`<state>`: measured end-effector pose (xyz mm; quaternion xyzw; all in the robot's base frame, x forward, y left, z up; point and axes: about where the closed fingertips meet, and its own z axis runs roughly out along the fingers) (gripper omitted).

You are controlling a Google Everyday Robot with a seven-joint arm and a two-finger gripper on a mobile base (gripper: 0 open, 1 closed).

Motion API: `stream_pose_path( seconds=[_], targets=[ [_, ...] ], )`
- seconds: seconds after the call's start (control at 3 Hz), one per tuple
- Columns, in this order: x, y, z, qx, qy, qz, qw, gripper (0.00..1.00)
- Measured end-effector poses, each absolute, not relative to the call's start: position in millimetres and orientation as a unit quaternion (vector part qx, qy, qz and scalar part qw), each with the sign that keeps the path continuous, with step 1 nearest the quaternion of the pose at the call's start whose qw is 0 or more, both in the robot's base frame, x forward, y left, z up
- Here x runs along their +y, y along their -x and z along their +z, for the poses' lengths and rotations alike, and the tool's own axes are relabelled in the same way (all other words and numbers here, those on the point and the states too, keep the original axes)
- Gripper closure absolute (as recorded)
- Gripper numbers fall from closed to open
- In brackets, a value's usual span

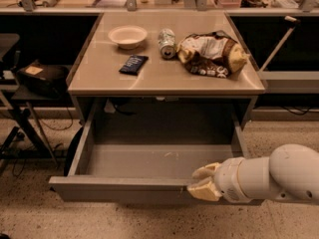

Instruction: Open top drawer

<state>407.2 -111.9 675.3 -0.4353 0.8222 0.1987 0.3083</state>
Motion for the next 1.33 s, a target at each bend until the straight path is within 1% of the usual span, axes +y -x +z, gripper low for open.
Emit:
stream_pose_path(
  seconds=[0.67,1.0,1.33],
  targets=[
    [-115.3,-392.9,675.1,0.825,0.428,0.204,0.308,1.00],
    [-115.3,-392.9,675.1,0.825,0.428,0.204,0.308,0.81],
    [-115.2,-392.9,675.1,0.825,0.428,0.204,0.308,0.58]
  ],
)
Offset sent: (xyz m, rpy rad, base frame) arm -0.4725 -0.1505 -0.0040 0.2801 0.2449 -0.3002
